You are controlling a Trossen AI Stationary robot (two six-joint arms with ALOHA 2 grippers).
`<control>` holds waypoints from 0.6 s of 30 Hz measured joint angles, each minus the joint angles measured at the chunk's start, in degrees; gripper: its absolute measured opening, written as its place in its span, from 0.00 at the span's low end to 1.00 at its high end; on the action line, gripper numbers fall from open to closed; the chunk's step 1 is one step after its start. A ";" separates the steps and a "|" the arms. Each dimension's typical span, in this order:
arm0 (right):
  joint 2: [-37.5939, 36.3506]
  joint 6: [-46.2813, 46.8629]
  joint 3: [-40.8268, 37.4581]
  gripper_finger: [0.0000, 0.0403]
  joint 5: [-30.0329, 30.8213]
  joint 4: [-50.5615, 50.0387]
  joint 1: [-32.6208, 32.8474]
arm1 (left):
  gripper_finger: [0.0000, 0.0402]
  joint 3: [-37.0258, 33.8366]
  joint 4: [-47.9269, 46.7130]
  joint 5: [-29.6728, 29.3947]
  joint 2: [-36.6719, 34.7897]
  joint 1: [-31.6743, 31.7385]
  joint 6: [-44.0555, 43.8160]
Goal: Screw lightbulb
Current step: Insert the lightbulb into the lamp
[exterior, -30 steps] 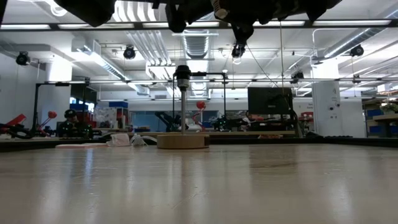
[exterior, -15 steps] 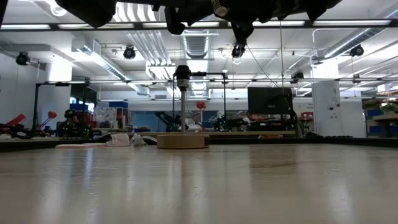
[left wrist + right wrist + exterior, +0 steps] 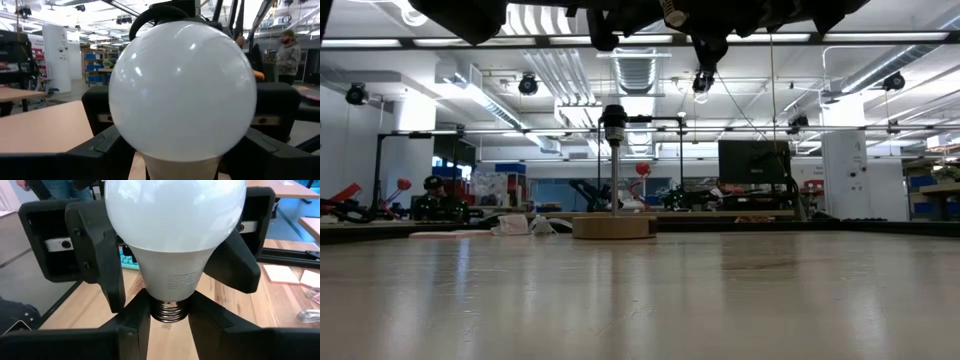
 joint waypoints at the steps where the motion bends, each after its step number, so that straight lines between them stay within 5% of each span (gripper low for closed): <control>1: 0.00 0.29 0.00 0.24 0.00 0.01 0.00 | 0.60 0.00 -0.04 0.00 0.00 0.00 0.24; 18: 0.00 0.44 0.00 0.24 -0.02 0.01 0.00 | 0.56 0.00 -0.87 0.00 0.00 -0.09 -2.38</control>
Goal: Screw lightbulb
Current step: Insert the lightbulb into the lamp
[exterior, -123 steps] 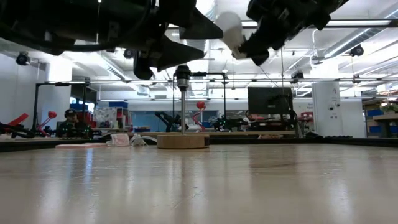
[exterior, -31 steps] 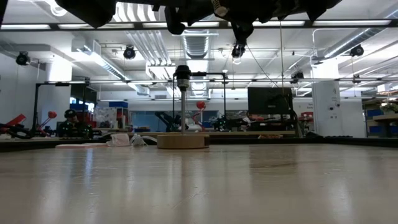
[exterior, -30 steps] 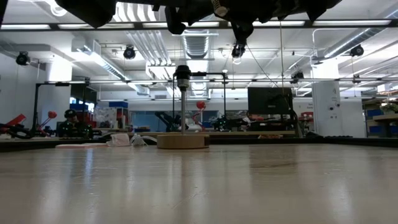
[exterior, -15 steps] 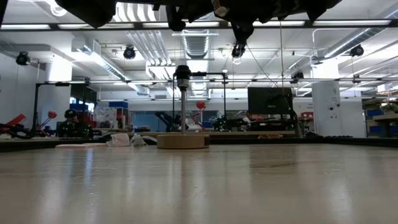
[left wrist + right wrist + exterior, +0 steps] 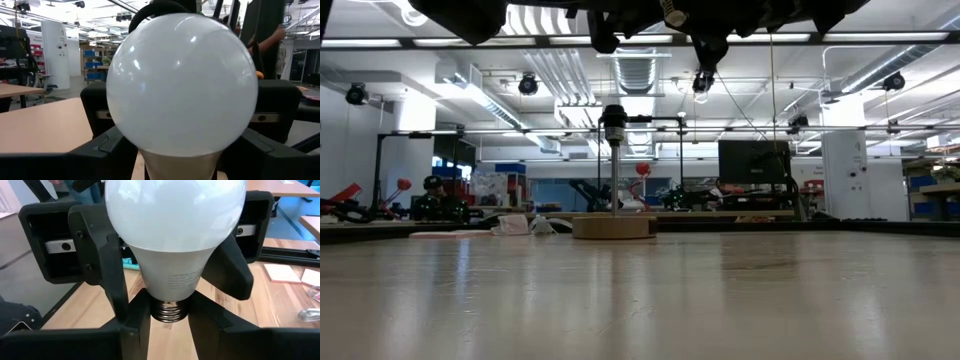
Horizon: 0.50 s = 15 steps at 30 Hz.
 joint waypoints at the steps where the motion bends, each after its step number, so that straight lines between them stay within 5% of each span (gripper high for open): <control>1: 0.00 0.00 0.00 0.24 0.00 0.00 0.00 | 0.55 0.00 -0.06 0.00 0.00 -0.02 0.00; 15: 0.00 0.00 0.00 0.24 -0.16 0.00 0.00 | 0.47 0.00 -0.11 1.40 0.00 -0.09 -0.66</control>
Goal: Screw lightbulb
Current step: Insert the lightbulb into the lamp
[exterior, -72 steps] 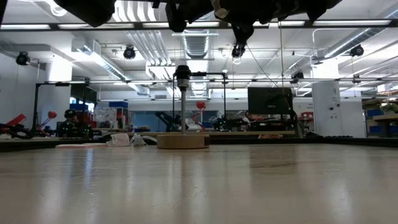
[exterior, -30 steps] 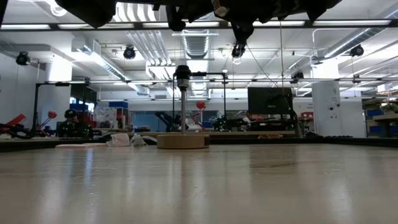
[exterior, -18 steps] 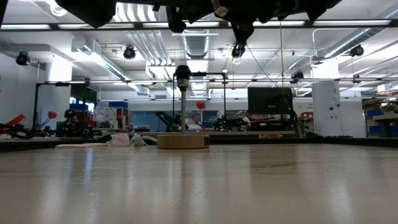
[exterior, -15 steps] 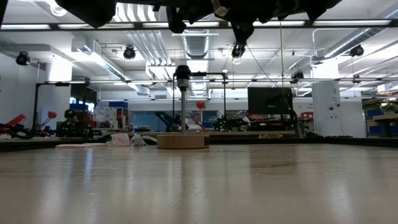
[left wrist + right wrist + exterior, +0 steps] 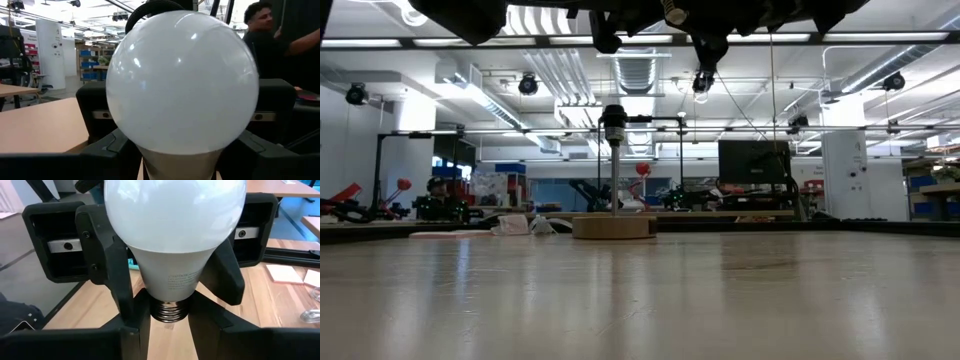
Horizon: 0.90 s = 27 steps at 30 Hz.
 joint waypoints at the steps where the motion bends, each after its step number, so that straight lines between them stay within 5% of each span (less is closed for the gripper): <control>1: 0.00 0.00 0.00 0.24 0.00 0.00 0.00 | 0.47 0.00 -0.02 0.03 0.00 0.00 0.00; 27: 0.00 0.63 0.00 0.24 0.05 0.81 0.00 | 0.42 0.00 0.49 0.37 0.00 -0.09 -1.53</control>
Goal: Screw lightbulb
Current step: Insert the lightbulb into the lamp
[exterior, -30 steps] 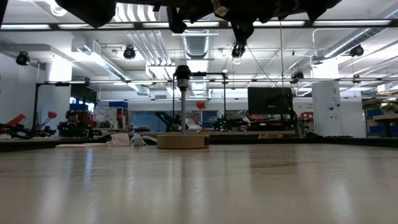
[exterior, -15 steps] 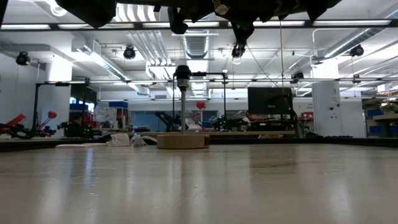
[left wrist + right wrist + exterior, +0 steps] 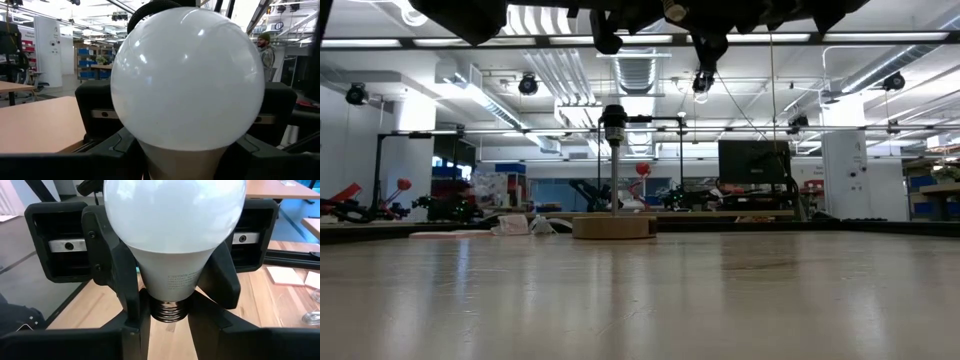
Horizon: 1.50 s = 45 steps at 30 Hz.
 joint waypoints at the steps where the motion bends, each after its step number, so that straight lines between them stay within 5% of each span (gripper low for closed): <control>1: 0.00 0.00 0.00 0.24 0.00 0.00 0.00 | 0.42 0.02 0.00 0.02 0.00 -0.02 0.02; 45: -0.08 -0.97 0.00 0.22 0.19 0.53 -0.02 | 0.62 -0.42 1.09 -0.18 -0.49 -1.07 5.30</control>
